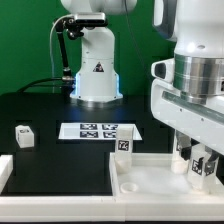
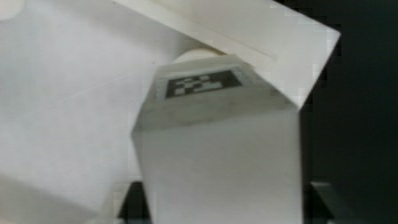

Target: Assemble square table

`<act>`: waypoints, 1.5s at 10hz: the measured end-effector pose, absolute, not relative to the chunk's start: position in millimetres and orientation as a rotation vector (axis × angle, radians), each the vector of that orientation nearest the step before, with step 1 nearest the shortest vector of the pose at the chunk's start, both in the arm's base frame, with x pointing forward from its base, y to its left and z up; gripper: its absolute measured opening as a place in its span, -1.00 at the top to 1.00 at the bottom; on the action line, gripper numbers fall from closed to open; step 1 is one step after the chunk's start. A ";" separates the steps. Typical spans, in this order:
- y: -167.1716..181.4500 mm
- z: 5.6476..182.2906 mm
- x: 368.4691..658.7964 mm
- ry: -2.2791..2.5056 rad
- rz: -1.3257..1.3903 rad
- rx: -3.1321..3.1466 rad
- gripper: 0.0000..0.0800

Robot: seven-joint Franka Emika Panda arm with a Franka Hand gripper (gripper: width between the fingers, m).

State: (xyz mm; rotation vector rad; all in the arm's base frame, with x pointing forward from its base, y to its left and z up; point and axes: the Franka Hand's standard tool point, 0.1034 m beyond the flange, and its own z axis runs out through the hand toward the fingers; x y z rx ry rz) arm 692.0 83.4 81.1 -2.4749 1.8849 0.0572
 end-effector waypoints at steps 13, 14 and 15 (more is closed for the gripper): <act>93.4 83.1 668.6 1.551 0.029 -2.753 -0.62; 101.0 84.8 666.4 1.331 0.043 -2.907 -0.62; 109.5 86.3 667.7 1.104 0.039 -3.007 -0.62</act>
Offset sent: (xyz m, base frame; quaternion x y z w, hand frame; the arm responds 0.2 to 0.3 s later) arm 0.0030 0.0287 0.0007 0.1721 -0.0235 0.3543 0.9189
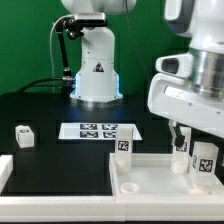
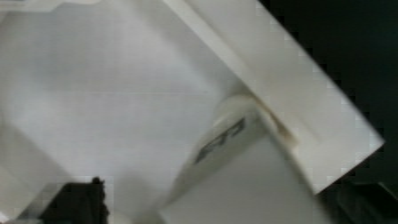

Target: Assemble square table

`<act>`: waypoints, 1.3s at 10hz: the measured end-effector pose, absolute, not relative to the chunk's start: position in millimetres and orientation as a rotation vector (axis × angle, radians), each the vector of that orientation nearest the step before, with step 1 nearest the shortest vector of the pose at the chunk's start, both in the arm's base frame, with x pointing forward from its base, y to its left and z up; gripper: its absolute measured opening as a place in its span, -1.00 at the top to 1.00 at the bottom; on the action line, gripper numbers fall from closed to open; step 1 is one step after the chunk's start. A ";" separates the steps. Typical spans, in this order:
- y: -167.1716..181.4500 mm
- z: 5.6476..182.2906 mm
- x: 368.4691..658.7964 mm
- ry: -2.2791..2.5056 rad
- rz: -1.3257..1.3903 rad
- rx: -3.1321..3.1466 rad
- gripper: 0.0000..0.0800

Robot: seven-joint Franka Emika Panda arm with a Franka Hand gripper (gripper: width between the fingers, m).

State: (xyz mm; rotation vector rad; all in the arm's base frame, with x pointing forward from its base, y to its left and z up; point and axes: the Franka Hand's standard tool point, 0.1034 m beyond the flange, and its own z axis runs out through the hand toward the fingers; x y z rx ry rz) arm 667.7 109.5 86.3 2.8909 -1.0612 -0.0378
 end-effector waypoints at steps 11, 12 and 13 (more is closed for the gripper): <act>116.7 75.5 661.8 -1.404 0.012 2.757 0.27; 115.6 75.3 663.8 -1.568 0.013 2.679 0.27; 114.3 75.7 665.9 -1.752 0.002 2.595 0.27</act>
Offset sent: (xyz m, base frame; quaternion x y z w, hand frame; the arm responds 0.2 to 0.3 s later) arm 0.0000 0.0000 0.0000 0.0000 0.0000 0.0650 0.9979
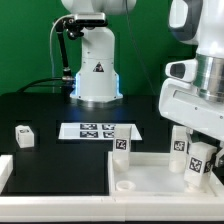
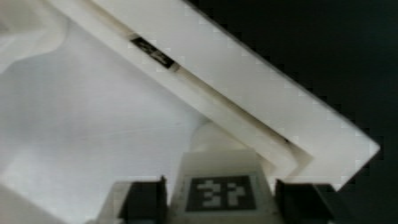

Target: Assemble square table

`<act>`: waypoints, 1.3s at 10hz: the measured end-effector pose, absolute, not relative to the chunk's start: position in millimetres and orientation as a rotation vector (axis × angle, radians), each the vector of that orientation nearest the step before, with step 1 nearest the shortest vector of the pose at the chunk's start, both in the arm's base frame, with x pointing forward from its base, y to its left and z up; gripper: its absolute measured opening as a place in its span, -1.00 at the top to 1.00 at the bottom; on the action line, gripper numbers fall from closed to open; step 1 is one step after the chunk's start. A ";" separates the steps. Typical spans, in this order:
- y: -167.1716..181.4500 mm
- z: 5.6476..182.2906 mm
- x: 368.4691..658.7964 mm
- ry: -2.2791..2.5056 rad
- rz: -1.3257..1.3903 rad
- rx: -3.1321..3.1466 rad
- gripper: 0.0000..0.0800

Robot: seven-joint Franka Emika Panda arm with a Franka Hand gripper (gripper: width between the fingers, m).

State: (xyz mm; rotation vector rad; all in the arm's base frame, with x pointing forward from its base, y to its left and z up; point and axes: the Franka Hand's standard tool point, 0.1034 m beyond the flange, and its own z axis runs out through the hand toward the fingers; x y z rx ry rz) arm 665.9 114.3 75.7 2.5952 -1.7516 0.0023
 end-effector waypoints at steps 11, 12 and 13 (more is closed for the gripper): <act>113.4 67.3 669.3 -2.111 0.093 2.570 -0.60; 113.4 67.2 669.5 -2.042 0.103 2.623 -0.60; 113.2 66.9 669.4 -1.970 0.111 2.674 -0.60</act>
Offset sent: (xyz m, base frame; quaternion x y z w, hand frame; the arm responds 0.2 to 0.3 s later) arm 0.0297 0.0110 0.0100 0.1891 -0.0351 0.3879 0.9014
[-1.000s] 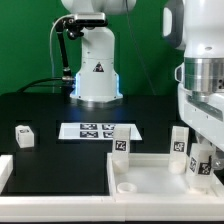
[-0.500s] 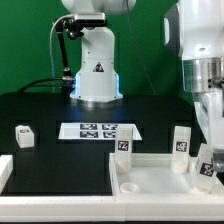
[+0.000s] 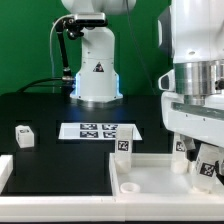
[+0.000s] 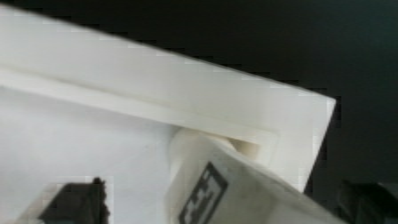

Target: Assemble square table

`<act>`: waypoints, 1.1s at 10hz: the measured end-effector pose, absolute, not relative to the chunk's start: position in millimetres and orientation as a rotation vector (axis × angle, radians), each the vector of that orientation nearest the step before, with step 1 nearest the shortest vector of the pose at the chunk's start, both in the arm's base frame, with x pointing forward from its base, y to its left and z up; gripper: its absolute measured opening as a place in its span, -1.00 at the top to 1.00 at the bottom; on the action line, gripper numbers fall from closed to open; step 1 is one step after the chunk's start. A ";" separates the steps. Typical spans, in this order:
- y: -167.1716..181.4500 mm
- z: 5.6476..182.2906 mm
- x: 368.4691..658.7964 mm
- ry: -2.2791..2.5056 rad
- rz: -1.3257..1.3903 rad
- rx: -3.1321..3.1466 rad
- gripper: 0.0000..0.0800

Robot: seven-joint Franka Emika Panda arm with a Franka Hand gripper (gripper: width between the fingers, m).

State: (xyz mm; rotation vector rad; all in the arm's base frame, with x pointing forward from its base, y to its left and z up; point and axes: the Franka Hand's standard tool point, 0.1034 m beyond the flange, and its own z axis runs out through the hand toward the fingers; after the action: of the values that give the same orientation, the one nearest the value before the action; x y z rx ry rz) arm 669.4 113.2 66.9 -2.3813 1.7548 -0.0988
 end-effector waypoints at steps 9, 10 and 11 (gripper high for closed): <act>114.7 71.8 668.8 1.101 -0.086 -2.866 0.01; 114.4 71.9 669.2 1.202 -0.082 -2.821 0.26; 114.9 71.9 669.1 1.301 -0.078 -2.775 0.26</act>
Offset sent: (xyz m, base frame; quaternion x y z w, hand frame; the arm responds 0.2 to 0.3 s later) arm 0.0164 0.0146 0.0170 -0.1075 -0.0065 -0.5102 0.8533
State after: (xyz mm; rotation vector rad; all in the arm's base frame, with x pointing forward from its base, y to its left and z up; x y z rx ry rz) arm 669.1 114.9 71.9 -2.7751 1.3011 -0.0785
